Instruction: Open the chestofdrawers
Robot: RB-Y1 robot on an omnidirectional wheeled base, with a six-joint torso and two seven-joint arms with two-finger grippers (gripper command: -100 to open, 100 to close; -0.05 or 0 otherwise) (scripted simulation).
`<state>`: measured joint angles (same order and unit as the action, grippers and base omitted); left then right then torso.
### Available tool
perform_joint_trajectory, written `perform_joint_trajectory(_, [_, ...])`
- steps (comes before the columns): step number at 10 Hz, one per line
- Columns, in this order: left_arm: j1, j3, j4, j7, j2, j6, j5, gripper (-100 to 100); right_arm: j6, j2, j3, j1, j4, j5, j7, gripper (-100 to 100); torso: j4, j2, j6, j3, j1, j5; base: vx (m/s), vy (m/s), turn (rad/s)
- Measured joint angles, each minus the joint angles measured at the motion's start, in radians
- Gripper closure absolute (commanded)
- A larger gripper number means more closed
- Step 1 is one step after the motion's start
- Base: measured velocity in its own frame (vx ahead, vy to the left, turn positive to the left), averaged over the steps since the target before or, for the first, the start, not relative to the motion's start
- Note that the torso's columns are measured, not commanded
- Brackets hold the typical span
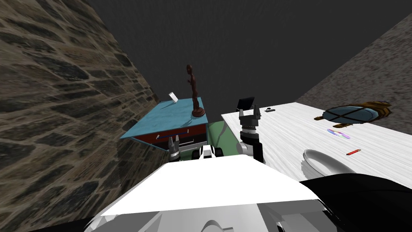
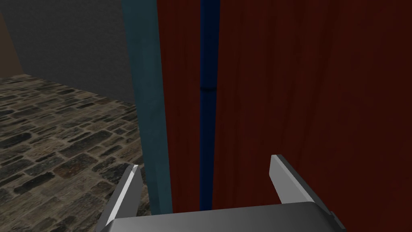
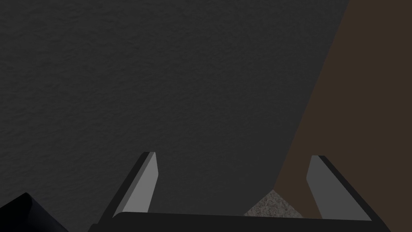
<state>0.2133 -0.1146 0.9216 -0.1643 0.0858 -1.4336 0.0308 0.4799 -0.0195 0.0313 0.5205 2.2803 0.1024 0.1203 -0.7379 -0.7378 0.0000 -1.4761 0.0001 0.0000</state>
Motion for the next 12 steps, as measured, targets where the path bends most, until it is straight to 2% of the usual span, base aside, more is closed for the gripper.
perform_joint_trajectory(1, [-0.001,0.0,0.003,-0.001,0.001,0.008,0.0,100,0.0,0.0,0.0,0.0,0.0,0.0,0.0,0,0.0,0.001,0.0,-0.001,0.001,0.0,0.012,0.01,-0.013])
perform_joint_trajectory(6, [0.027,0.004,-0.061,0.005,-0.015,-0.083,-0.007,100,0.0,0.0,0.0,0.0,0.0,0.0,0.0,0,0.0,-0.001,0.0,0.001,-0.001,0.0,0.038,0.023,-0.012])
perform_joint_trajectory(9, [0.05,0.008,-0.112,0.012,-0.03,-0.157,-0.014,100,0.0,0.0,0.0,0.0,0.0,0.0,0.0,0,0.0,0.0,0.0,0.0,0.0,0.0,0.035,0.021,-0.013])
perform_joint_trajectory(10, [0.051,0.008,-0.114,0.012,-0.031,-0.162,-0.014,-100,0.0,0.0,0.0,0.0,0.0,0.0,0.0,0,0.0,-0.001,0.0,0.0,-0.001,0.0,-0.007,0.003,0.006])
perform_joint_trajectory(12, [0.048,0.008,-0.097,0.01,0.006,-0.128,-0.013,-100,0.0,0.0,0.0,0.0,0.0,0.0,0.0,0,-0.001,-0.002,0.0,0.001,0.0,0.0,-0.029,0.008,0.01])
